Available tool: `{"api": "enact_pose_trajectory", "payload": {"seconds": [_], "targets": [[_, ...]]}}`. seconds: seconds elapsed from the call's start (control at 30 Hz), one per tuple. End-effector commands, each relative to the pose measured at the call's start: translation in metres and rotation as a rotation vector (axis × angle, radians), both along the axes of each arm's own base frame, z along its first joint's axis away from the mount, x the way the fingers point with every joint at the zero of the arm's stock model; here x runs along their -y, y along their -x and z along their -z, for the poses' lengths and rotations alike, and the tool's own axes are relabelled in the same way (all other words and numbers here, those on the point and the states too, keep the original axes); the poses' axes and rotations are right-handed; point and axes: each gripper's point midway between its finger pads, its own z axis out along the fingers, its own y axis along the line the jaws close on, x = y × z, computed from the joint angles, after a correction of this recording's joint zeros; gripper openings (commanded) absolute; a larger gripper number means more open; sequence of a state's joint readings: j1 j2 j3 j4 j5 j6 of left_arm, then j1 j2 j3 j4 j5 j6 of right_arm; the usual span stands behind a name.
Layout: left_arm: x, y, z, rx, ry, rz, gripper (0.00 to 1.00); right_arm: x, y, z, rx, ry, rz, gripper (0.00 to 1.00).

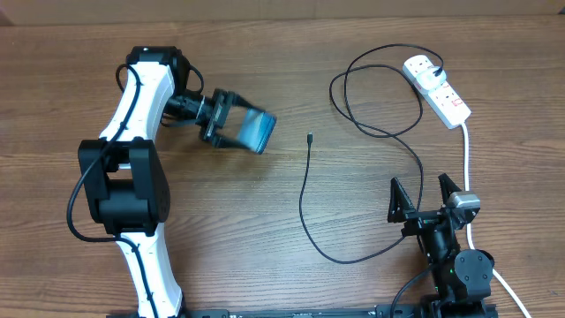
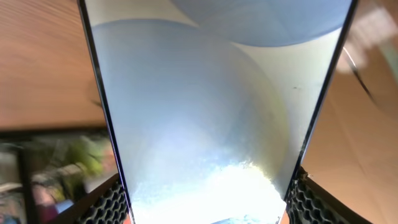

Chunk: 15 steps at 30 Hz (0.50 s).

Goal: Plug charger to phone and switch on socket
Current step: 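Rotate the held phone with the left gripper toward the table center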

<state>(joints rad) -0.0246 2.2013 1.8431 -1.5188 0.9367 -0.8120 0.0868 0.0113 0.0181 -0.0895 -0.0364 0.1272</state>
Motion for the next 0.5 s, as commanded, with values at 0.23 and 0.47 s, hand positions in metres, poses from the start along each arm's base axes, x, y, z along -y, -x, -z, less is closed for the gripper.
{"api": "enact_pose_trajectory", "payload": {"seconds": [0.23,0.47], "targets": [[-0.049,-0.002,0.053,-0.025,-0.551,0.011,0.04,-0.020,-0.001,0.019,-0.148,-0.262,-0.095,1.00],[-0.048,-0.003,0.053,-0.021,-0.549,0.012,0.04,-0.069,-0.009,-0.019,-0.336,-0.340,-0.360,1.00]]}}
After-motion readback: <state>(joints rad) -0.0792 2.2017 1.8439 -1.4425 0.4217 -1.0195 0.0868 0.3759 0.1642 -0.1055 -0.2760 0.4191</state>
